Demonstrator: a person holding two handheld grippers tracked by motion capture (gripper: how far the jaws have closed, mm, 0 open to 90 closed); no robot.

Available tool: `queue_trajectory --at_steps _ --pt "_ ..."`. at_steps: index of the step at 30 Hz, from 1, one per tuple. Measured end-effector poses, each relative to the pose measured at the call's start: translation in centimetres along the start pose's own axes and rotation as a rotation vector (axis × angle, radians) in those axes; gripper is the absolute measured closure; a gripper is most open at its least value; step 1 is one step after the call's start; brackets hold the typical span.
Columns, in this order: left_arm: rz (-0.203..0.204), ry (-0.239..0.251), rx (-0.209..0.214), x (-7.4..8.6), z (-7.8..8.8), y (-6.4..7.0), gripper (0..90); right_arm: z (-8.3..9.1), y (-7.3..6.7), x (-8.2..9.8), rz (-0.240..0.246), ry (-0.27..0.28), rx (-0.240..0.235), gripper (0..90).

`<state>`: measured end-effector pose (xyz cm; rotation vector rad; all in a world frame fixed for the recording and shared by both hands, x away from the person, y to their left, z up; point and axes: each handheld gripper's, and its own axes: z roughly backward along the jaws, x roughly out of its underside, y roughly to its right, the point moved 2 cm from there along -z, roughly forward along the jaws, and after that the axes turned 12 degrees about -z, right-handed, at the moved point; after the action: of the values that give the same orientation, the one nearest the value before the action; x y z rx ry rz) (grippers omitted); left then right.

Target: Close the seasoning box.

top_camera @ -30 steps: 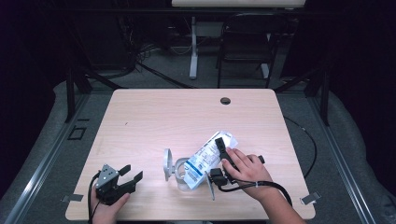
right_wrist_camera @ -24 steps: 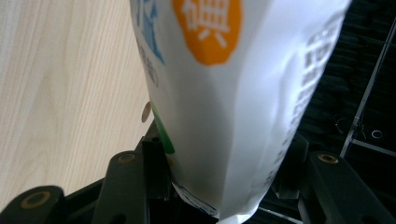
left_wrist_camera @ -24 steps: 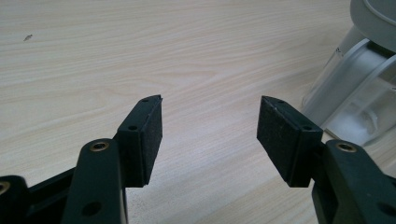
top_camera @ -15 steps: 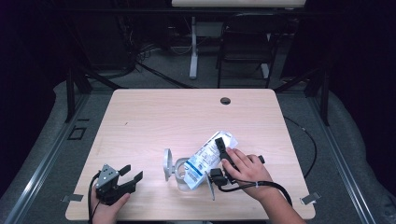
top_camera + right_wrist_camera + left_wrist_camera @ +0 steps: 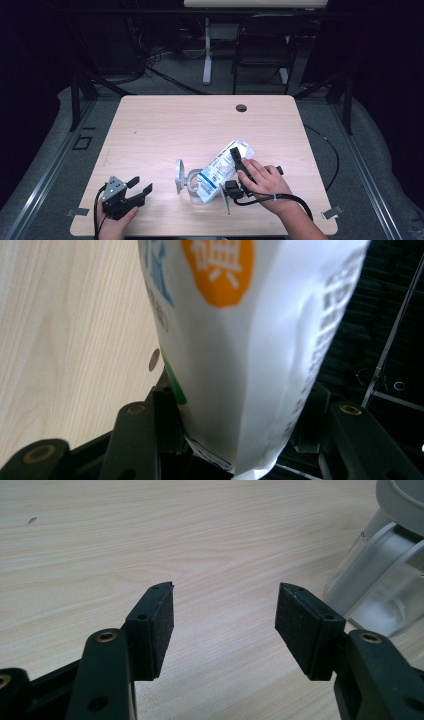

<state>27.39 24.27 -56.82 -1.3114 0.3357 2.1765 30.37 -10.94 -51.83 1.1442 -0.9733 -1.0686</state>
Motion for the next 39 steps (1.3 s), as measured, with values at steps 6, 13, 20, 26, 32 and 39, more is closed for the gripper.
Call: queue_trajectory --at_steps 6,13,20,26,32,39 --pt "0.004 0.0 0.0 -0.01 0.0 0.02 40.9 0.02 0.02 -0.01 -0.002 0.001 -0.001 51.4" --pt "0.001 0.001 -0.002 0.01 0.0 -0.03 40.9 0.05 0.08 -0.02 0.008 -0.001 0.004 51.6" --pt "0.002 0.001 0.0 -0.02 0.03 -0.02 40.9 0.05 0.1 -0.03 0.007 0.0 0.002 52.0" --pt "0.004 0.001 0.0 -0.02 0.03 0.01 40.9 0.05 0.1 -0.02 0.007 0.001 0.003 52.2" --pt "0.002 0.002 -0.001 -0.02 0.04 -0.02 40.9 0.07 0.12 -0.01 0.008 0.002 0.002 52.3" --pt "0.005 0.002 0.0 -0.02 0.03 0.03 40.9 0.08 0.11 -0.01 0.006 0.003 0.001 52.4"
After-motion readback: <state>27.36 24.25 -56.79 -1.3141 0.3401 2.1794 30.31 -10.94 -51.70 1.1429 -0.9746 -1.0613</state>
